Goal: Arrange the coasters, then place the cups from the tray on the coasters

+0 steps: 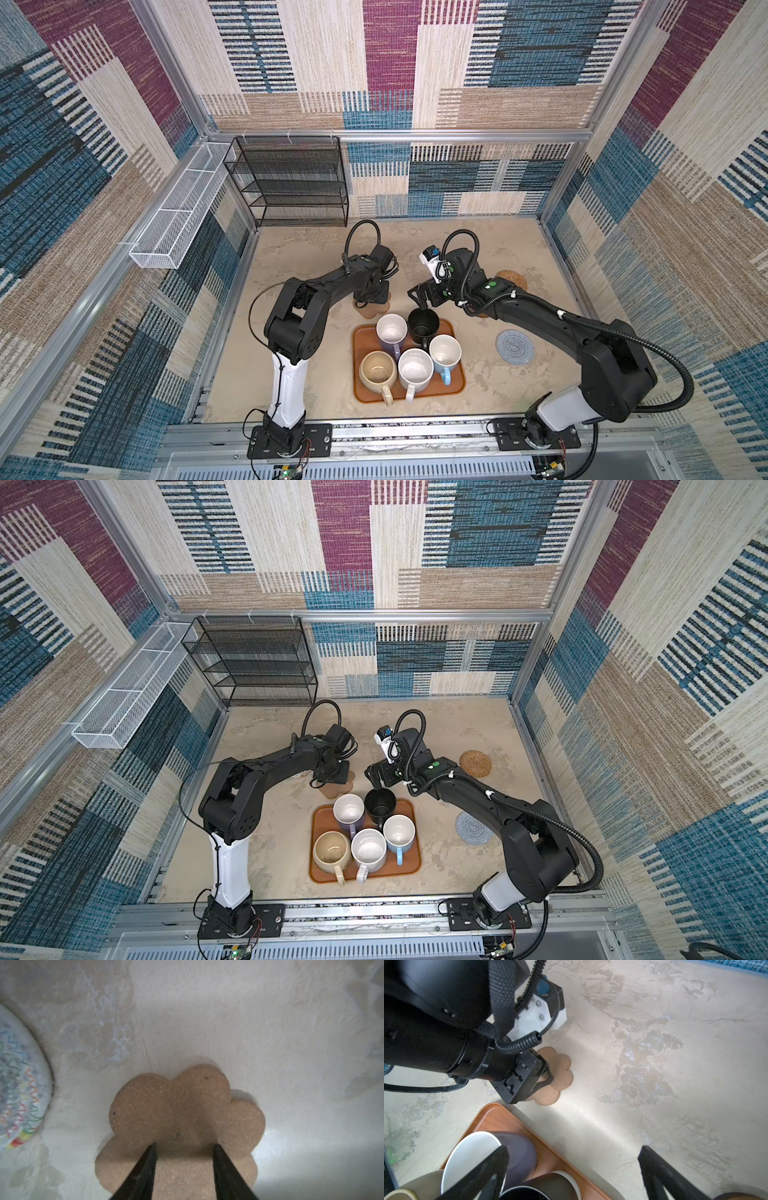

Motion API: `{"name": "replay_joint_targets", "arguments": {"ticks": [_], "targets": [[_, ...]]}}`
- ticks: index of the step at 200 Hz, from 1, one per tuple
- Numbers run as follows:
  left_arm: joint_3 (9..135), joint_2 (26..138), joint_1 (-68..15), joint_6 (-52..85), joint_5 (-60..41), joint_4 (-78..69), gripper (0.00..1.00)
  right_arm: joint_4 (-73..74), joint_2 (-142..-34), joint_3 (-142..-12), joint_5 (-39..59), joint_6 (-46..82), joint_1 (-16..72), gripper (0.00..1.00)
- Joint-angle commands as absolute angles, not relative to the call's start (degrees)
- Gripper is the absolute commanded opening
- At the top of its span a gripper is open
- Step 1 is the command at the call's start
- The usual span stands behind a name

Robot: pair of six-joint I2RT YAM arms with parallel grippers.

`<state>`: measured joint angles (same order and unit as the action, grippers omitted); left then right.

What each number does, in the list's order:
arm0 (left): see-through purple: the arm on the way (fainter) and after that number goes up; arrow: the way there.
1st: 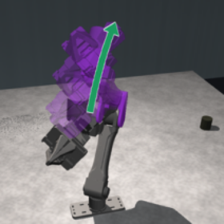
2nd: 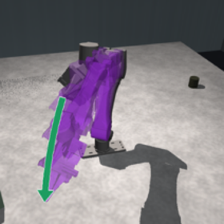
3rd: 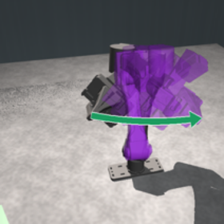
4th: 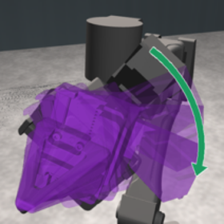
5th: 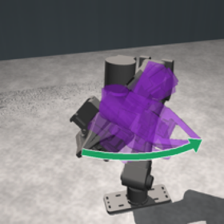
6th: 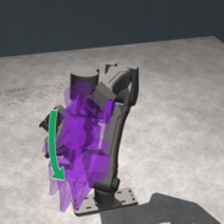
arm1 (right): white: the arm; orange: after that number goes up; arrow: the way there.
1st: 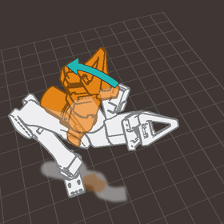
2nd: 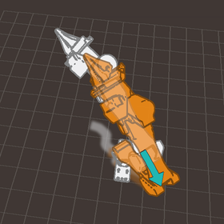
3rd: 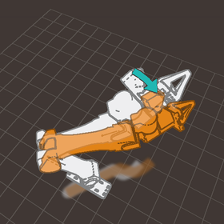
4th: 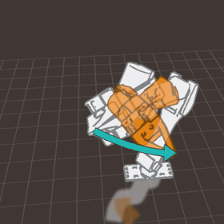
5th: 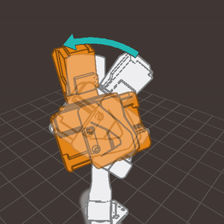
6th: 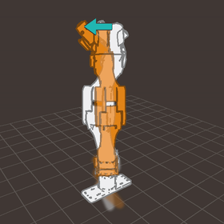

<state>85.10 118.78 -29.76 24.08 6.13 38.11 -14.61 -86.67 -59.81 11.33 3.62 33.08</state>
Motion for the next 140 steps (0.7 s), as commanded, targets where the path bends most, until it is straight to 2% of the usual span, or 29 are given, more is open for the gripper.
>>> {"name": "replay_joint_targets", "arguments": {"ticks": [1,98,116,140], "targets": [[85.49,121.35,-29.28,29.38,7.93,36.52,0.44,-13.21,-86.74,-60.09,9.78,3.34,33.15,1.00],[92.36,123.28,-25.38,38.85,5.54,31.98,0.44,-13.62,-87.79,-60.60,7.60,2.20,33.05,1.00],[90.44,122.51,-24.46,41.78,4.30,29.06,0.44,-13.63,-88.45,-60.91,7.39,2.16,33.10,1.00],[84.67,120.95,-23.26,47.56,-2.95,18.56,0.44,-13.74,-89.00,-61.17,7.12,2.20,33.05,1.00]]}}
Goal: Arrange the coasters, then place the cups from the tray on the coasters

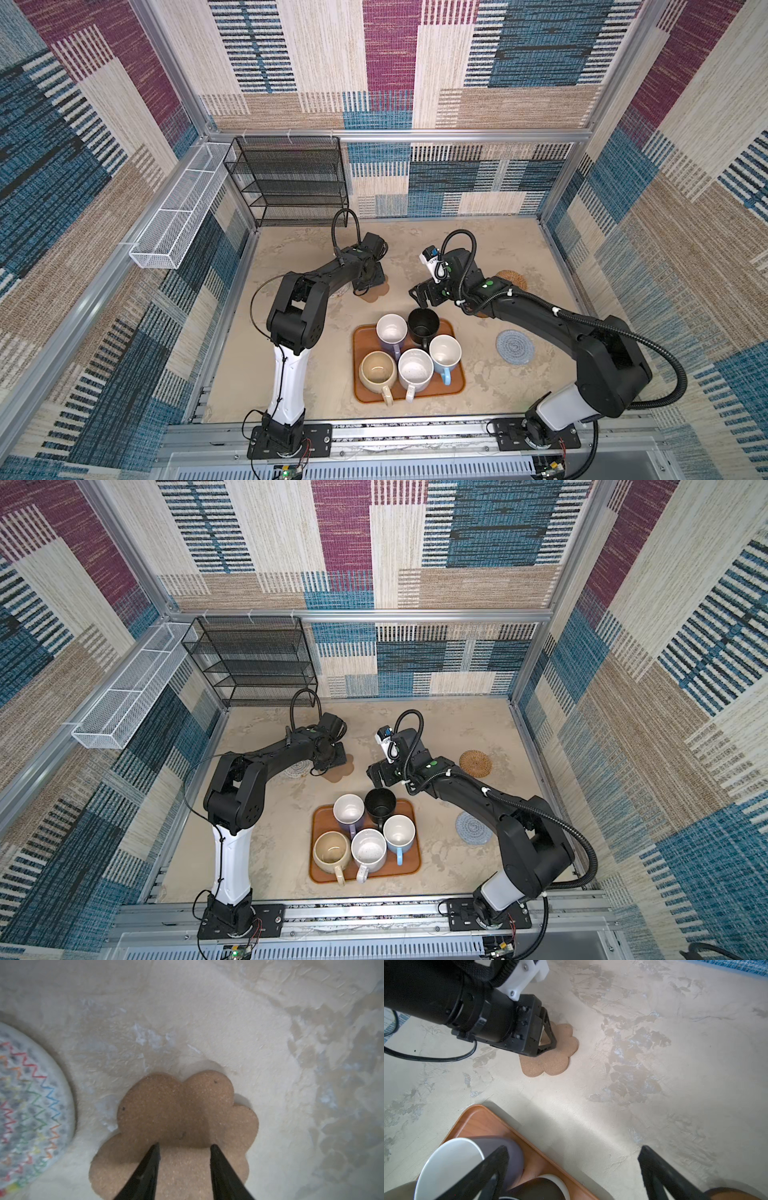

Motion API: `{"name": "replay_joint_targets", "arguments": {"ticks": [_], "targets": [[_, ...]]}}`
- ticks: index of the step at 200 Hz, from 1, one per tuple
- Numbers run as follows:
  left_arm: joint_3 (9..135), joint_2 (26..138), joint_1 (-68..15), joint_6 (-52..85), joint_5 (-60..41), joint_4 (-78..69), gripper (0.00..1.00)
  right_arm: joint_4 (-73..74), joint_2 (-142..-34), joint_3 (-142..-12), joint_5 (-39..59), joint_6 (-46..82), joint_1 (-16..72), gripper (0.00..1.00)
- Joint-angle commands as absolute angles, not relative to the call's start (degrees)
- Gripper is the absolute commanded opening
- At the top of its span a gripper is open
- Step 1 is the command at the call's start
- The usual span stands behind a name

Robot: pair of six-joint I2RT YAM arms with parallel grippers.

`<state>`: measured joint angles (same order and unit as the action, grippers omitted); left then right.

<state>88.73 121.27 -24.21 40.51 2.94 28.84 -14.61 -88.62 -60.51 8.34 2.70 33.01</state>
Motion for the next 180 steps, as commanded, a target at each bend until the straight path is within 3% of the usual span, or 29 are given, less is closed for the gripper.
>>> {"name": "replay_joint_targets", "arguments": {"ticks": [1,59,100,180], "targets": [[84.52,120.86,-23.28,47.69,-2.97,18.38,0.44,-13.73,-89.02,-61.13,7.08,2.15,33.05,1.00],[81.58,112.11,-23.45,44.73,-2.29,19.35,0.52,-13.47,-88.81,-61.05,7.10,2.59,33.05,1.00],[69.43,103.39,-23.25,43.28,-2.12,17.57,0.40,-13.54,-88.46,-60.91,7.14,2.86,33.09,1.00],[60.00,103.89,-23.59,43.44,-8.37,7.59,0.36,-10.16,-85.51,-58.92,10.06,6.45,32.31,1.00]]}}
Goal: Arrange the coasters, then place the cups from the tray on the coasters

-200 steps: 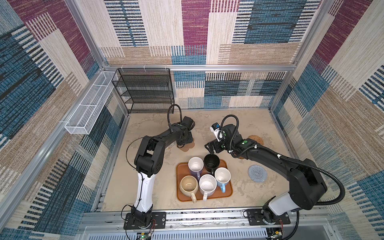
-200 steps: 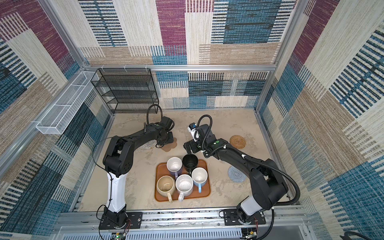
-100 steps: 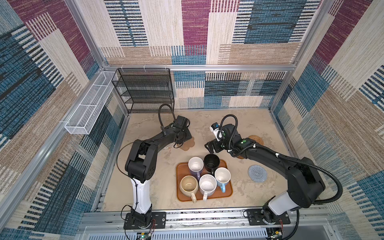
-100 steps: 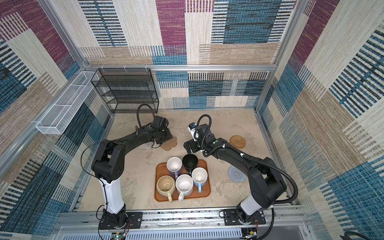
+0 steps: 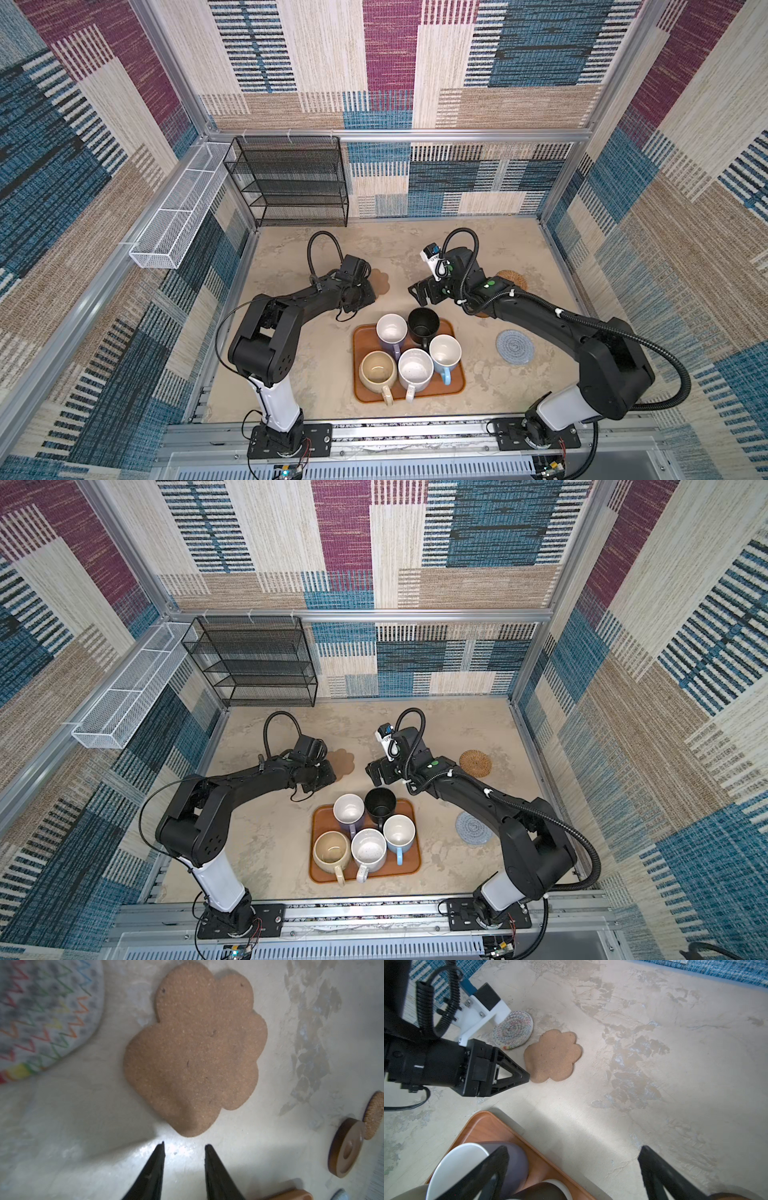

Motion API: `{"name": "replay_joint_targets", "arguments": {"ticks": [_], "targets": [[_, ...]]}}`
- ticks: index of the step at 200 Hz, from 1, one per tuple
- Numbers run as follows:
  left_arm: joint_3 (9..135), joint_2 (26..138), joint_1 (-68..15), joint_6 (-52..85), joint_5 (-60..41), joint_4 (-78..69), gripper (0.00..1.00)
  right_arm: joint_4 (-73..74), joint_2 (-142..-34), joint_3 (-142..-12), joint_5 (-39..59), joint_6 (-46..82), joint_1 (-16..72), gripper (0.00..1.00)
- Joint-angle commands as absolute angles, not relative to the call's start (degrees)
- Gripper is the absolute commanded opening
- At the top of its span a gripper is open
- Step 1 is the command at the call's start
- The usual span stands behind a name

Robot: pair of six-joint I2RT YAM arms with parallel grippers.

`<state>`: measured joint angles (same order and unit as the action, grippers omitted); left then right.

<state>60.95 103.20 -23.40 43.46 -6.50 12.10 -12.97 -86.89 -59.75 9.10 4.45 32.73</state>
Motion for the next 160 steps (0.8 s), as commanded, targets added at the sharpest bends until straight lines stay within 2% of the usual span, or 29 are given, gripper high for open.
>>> {"name": "replay_joint_targets", "arguments": {"ticks": [1,83,129,141,160], "targets": [[59.93,103.89,-23.57,43.47,-8.45,7.44,0.36,-10.13,-85.51,-58.86,9.96,6.43,32.28,1.00],[60.31,106.40,-25.87,45.06,-10.91,4.31,0.38,-10.10,-81.13,-56.34,8.00,7.47,29.30,1.00],[59.12,100.65,-26.10,45.24,-8.96,7.35,0.39,-9.27,-79.27,-54.83,7.92,10.45,27.27,1.00],[59.26,98.42,-26.09,44.54,-7.74,9.19,0.42,-8.88,-78.38,-54.15,7.99,12.38,25.82,1.00],[61.10,95.80,-25.91,42.26,-5.18,13.60,0.52,-9.56,-77.36,-53.64,7.85,14.65,23.54,1.00]]}}
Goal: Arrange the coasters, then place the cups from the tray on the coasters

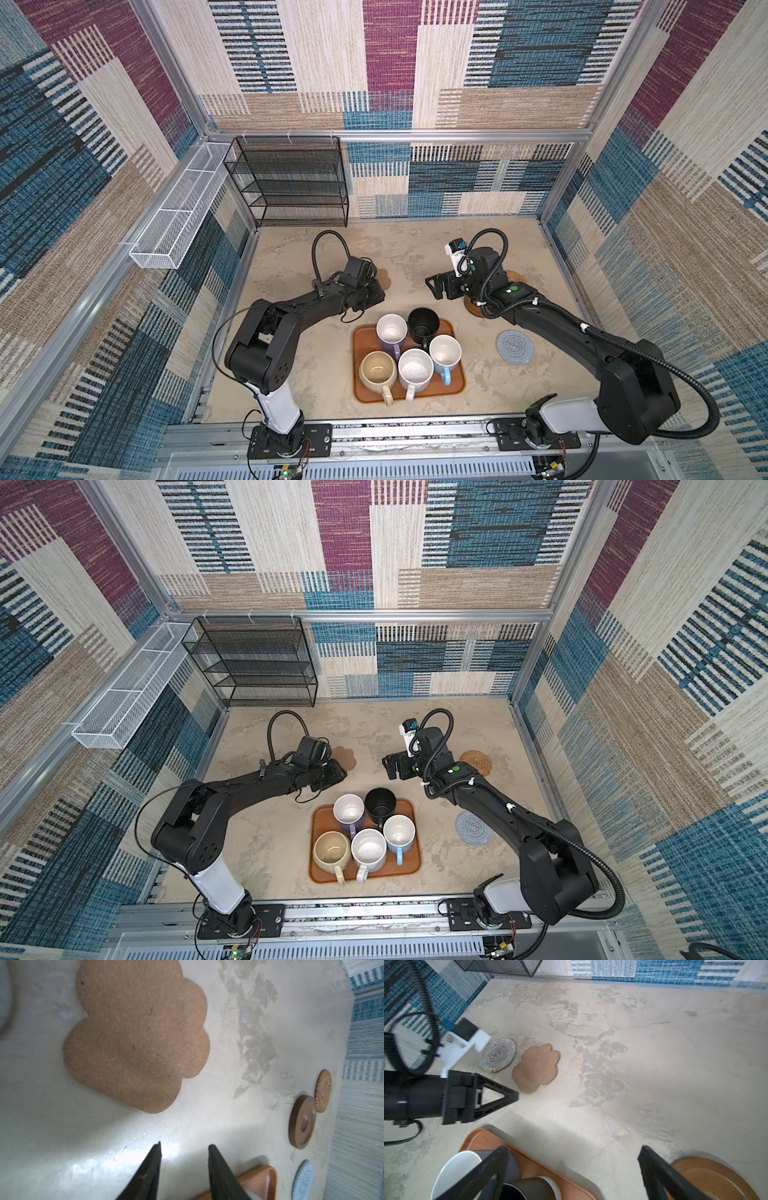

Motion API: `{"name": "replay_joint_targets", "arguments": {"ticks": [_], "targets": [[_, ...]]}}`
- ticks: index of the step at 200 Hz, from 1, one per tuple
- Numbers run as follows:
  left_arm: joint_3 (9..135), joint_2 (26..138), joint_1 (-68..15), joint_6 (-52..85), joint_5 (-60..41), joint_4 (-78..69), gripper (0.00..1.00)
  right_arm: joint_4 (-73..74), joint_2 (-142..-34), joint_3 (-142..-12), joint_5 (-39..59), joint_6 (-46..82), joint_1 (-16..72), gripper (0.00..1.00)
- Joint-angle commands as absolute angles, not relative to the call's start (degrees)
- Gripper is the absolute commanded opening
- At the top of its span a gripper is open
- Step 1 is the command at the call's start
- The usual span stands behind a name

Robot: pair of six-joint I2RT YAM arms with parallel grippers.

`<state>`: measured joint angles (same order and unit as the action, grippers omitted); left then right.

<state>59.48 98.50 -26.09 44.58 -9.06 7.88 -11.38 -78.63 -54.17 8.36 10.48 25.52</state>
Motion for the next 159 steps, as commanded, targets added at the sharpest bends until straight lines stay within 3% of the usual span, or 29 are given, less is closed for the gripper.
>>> {"name": "replay_joint_targets", "arguments": {"ticks": [1,49,71,159], "targets": [[61.18,95.71,-25.92,41.96,-5.05,13.83,0.52,-9.61,-77.35,-53.62,7.79,14.80,23.46,1.00],[62.63,88.86,-24.40,37.26,-5.34,18.10,0.78,-11.01,-75.76,-49.72,6.28,18.26,17.87,1.00],[64.24,84.94,-24.24,32.64,-7.67,19.94,0.99,-11.29,-76.23,-48.33,6.67,19.11,16.20,1.00],[63.21,77.72,-24.80,32.42,-31.99,13.03,1.00,-11.91,-84.96,-47.94,3.39,18.66,14.07,0.90]]}}
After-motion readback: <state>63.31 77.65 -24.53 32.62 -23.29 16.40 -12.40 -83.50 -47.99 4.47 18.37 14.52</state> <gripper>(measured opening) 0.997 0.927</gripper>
